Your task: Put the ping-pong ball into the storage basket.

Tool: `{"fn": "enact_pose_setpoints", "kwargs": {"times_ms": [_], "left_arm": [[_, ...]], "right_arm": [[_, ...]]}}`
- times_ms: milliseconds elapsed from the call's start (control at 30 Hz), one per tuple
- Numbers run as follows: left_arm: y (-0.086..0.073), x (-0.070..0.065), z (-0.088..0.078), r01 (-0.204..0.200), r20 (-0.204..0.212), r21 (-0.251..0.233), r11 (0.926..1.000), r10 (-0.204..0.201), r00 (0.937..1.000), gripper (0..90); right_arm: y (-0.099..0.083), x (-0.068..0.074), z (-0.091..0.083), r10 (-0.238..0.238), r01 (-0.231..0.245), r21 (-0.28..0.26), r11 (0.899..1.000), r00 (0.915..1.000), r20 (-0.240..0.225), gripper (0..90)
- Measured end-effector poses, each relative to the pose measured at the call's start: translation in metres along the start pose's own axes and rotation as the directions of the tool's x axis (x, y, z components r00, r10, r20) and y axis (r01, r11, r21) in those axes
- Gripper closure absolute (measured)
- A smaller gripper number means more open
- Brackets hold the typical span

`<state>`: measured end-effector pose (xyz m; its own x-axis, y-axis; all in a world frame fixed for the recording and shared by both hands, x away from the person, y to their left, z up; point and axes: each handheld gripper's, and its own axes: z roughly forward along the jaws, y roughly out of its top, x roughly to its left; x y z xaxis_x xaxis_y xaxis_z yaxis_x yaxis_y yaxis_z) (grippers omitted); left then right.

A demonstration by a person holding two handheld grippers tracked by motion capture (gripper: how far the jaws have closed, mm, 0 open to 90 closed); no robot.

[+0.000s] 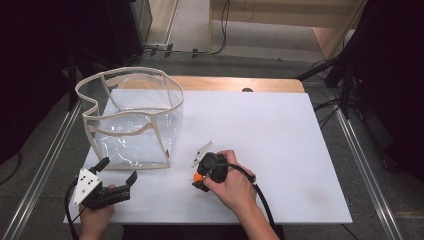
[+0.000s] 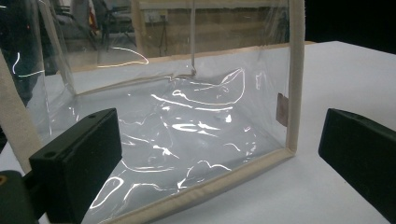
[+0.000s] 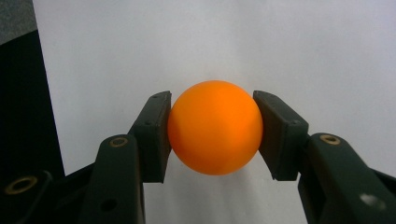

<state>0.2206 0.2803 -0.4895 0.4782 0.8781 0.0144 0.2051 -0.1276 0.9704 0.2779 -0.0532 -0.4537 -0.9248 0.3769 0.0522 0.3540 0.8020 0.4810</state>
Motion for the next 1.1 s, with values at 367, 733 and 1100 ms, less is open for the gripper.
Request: {"fn": "enact_pose_setpoints", "kwargs": {"times_ms": [367, 733, 1100], "left_arm": [[0.0, 0.0, 0.0, -0.001, 0.0, 0.001, 1.0, 0.001, 1.0, 0.0], [0.0, 0.0, 0.0, -0.001, 0.002, 0.001, 1.0, 0.001, 1.0, 0.0], [0.0, 0.0, 0.001, 0.0, 0.002, 0.002, 1.0, 0.0, 1.0, 0.0]], "right_arm": [[0.002, -0.003, -0.005, 0.013, -0.013, -0.015, 1.0, 0.9999, -0.004, 47.8], [0.007, -0.007, -0.011, 0.01, -0.01, -0.026, 1.0, 0.9998, -0.016, 47.8], [0.011, -0.011, -0.016, 0.012, -0.012, -0.031, 0.999, 0.9997, -0.023, 47.8]]}}
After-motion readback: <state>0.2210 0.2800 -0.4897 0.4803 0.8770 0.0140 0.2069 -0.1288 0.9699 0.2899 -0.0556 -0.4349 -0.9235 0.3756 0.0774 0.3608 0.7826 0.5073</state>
